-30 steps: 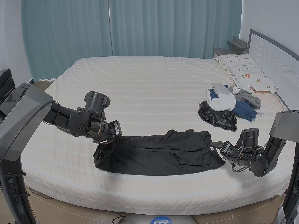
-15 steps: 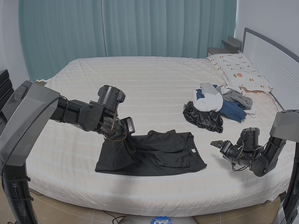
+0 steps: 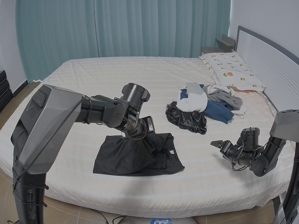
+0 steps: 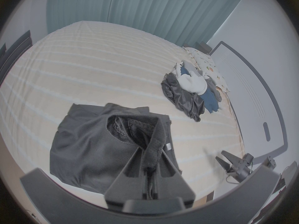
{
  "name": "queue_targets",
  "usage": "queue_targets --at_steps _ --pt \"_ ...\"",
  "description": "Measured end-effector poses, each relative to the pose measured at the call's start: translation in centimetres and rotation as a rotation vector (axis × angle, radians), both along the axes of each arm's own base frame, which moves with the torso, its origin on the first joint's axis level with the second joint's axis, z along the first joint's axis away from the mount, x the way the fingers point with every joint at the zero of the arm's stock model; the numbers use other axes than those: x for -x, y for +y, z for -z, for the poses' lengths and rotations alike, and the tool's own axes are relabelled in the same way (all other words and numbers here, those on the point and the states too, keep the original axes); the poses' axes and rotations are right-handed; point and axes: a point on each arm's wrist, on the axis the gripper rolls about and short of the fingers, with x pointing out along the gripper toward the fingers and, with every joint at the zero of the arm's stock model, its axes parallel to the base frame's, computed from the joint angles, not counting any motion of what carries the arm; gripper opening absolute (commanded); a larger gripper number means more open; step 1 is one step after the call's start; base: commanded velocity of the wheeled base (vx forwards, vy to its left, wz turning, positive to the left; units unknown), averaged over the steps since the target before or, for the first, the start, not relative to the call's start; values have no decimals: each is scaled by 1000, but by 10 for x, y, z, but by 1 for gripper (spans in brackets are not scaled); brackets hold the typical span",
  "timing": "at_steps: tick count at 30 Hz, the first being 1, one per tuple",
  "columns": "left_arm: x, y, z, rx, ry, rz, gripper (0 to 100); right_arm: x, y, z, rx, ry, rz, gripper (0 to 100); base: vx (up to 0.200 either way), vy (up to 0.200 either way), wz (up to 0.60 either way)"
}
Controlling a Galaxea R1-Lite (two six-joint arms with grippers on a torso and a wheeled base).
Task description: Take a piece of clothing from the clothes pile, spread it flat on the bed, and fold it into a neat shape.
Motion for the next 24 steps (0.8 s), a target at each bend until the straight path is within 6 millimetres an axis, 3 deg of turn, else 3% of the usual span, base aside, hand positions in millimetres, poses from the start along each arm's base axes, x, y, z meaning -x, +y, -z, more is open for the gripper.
queue_targets --at_steps 8,9,14,24 --pt "-17 -17 23 3 6 -58 0 0 1 1 1 3 -2 100 0 0 0" --pt "-18 -18 26 4 10 -62 100 0 1 1 1 2 -2 100 0 0 0" --pt "-25 -21 37 -2 7 -82 100 0 1 2 1 4 -4 100 0 0 0" --pt "-26 -18 34 68 35 -173 100 0 1 3 2 9 -4 100 0 0 0"
